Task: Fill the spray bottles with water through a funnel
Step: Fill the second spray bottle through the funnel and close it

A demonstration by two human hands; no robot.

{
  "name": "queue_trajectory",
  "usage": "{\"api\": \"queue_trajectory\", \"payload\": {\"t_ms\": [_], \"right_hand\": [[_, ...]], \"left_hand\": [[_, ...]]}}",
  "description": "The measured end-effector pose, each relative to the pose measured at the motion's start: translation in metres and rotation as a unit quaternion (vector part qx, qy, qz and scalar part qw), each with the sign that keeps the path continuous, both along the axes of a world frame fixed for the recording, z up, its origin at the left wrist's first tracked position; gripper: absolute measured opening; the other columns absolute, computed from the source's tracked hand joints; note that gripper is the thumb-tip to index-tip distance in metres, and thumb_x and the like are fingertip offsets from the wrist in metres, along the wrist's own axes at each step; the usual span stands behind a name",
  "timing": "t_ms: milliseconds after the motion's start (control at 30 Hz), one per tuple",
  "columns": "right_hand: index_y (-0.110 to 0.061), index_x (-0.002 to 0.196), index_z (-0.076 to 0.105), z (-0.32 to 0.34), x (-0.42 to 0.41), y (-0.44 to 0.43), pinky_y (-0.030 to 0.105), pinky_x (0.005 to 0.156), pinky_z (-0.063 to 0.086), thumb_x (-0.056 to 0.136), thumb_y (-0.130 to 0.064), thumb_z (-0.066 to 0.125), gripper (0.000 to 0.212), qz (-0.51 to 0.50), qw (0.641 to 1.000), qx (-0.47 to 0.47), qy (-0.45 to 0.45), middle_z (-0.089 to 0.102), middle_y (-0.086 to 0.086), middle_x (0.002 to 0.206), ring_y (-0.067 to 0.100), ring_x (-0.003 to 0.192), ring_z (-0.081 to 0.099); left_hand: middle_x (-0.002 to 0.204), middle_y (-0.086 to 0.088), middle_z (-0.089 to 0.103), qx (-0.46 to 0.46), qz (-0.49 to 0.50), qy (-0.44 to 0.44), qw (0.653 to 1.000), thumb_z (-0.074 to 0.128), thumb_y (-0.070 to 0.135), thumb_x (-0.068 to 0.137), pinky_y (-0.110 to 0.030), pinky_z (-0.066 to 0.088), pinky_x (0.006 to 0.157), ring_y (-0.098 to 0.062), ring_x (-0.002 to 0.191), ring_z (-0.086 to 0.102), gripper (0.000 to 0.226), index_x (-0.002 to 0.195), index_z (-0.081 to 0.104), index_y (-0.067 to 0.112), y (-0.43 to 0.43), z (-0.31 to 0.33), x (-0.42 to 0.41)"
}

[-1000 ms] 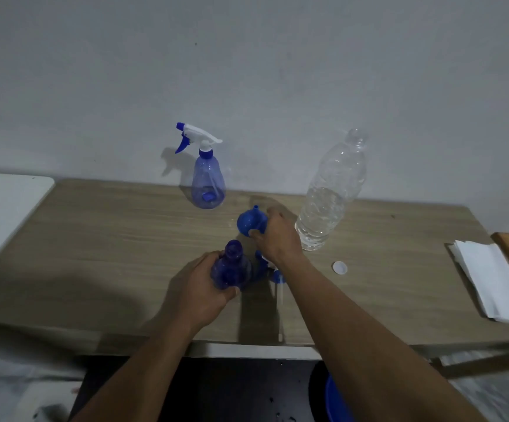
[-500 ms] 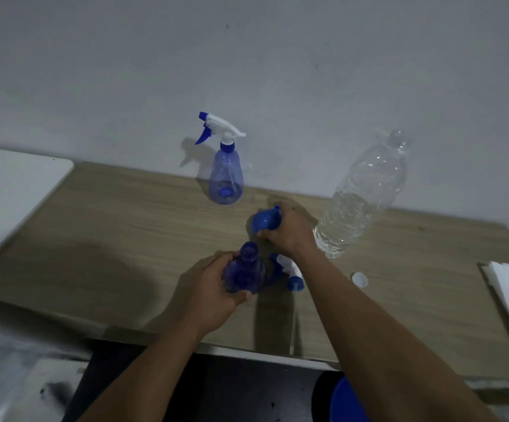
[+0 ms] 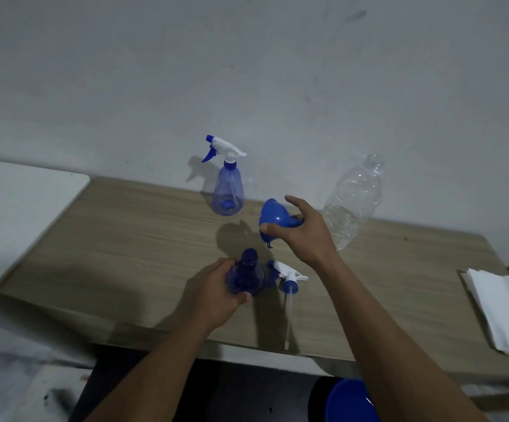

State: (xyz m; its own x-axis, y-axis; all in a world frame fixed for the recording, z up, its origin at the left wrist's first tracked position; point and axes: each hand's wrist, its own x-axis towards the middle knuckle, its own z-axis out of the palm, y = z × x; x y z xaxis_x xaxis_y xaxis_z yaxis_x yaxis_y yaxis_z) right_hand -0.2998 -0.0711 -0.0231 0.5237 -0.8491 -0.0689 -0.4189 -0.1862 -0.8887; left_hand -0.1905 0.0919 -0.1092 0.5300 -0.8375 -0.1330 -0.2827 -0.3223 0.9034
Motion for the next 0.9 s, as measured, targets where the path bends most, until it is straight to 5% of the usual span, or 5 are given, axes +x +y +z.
{"api": "queue_trajectory", "payload": {"t_ms": [300,500,667,833,900], "right_hand": [[-0.020,0.119,0.060,0.013,-0.007,0.021,0.022,0.076,0.057,0.071,-0.029,0.091,0.058,0.038,0.995,0.025,-0.087,0.072,-0.001,0.105,0.010,0.090,0.072],[-0.018,0.140,0.055,0.002,-0.008,0.034,0.023,0.079,0.057,0.074,-0.016,0.089,0.074,0.069,0.990,0.023,-0.120,0.069,-0.001,0.119,0.007,0.102,0.070],[-0.013,0.136,0.057,-0.008,-0.010,0.041,0.014,0.080,0.053,0.075,-0.007,0.087,0.068,0.070,0.986,0.035,-0.144,0.065,0.003,0.127,-0.001,0.105,0.067],[-0.007,0.142,0.050,-0.018,-0.008,0.044,0.016,0.080,0.054,0.075,0.008,0.081,0.075,0.062,0.982,0.061,-0.167,0.062,0.007,0.133,0.002,0.103,0.069],[-0.005,0.142,0.048,-0.023,-0.007,0.046,0.015,0.079,0.054,0.074,0.012,0.080,0.077,0.065,0.983,0.057,-0.165,0.061,0.007,0.133,-0.002,0.100,0.069]], "left_hand": [[0.108,0.006,0.064,0.006,0.003,0.015,1.000,0.083,-0.003,0.069,0.001,0.041,0.068,0.005,0.086,0.060,0.063,0.125,0.058,0.012,-0.002,0.002,0.002],[0.107,0.010,0.063,0.017,-0.001,0.010,1.000,0.084,0.005,0.071,0.004,0.039,0.066,-0.003,0.090,0.061,0.064,0.127,0.057,0.020,-0.001,-0.003,0.004],[0.116,0.004,0.067,0.014,0.008,0.027,1.000,0.086,0.006,0.067,-0.024,0.051,0.088,-0.015,0.106,0.066,0.071,0.129,0.056,0.020,-0.004,-0.011,0.006],[0.114,0.005,0.065,0.004,0.008,0.046,0.999,0.085,0.001,0.066,-0.022,0.050,0.088,-0.014,0.104,0.064,0.072,0.130,0.055,0.018,-0.006,-0.012,0.006],[0.115,0.001,0.067,0.003,0.014,0.054,0.998,0.086,0.000,0.064,-0.032,0.054,0.093,-0.016,0.105,0.066,0.074,0.129,0.056,0.017,-0.006,-0.013,0.006]]}}
